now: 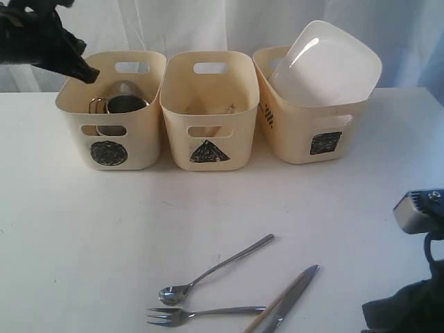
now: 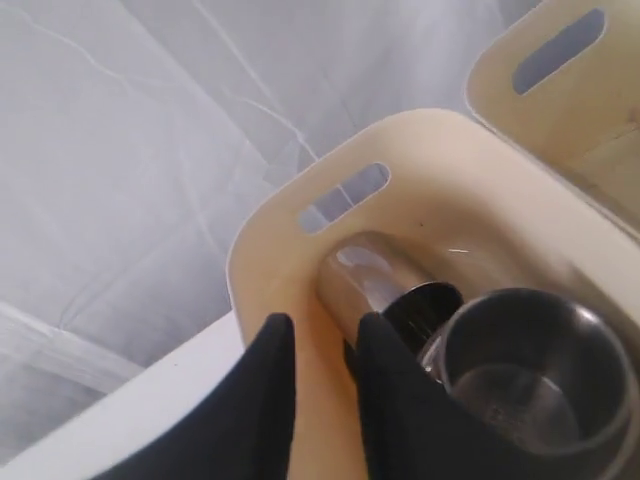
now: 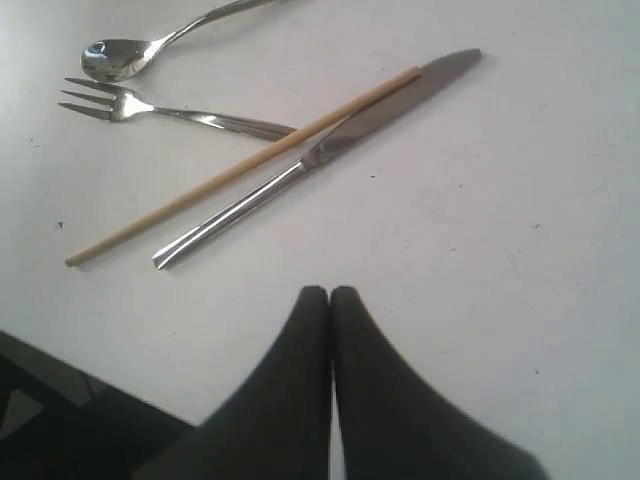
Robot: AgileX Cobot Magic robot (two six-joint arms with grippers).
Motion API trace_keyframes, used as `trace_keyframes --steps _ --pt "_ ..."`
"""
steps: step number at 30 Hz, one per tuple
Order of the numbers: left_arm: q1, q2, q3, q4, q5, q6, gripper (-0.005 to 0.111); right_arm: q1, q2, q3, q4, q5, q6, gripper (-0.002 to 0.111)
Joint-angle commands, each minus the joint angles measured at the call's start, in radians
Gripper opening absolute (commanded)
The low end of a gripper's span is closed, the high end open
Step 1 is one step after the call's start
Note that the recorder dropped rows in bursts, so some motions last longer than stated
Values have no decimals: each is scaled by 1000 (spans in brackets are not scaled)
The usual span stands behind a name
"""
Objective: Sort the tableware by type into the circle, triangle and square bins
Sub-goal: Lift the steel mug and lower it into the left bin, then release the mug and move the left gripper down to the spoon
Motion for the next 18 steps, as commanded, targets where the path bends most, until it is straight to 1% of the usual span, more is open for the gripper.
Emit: trace_keyframes --steps 1,2,4,6,7,8,10,14,17,18 --pt "-1 -130 4 -14 290 -155 3 -3 -6 8 -3 0 3 0" --pt "-1 -151 4 -14 370 -178 0 -3 -6 8 -3 0 3 0" --pt "-1 -183 4 -46 523 -180 0 -3 -6 8 -3 -2 3 0" --pt "-1 -203 4 -104 649 -118 0 -3 -6 8 -3 -3 3 0" --pt "-1 -208 4 -153 707 -59 0 -3 -6 8 -3 -5 3 0" --pt "-1 -214 4 -235 763 16 0 -3 -6 8 -3 -5 3 0" --pt "-1 -216 4 -361 839 130 0 -3 -6 8 -3 -5 3 0" --pt "-1 -197 6 -666 1054 412 0 -3 -6 8 -6 -23 3 0" --pt "-1 -163 6 -680 1074 408 0 -3 -6 8 -6 -35 3 0" --pt "-3 -133 6 -694 1089 408 2 -3 -6 8 -6 -35 3 0"
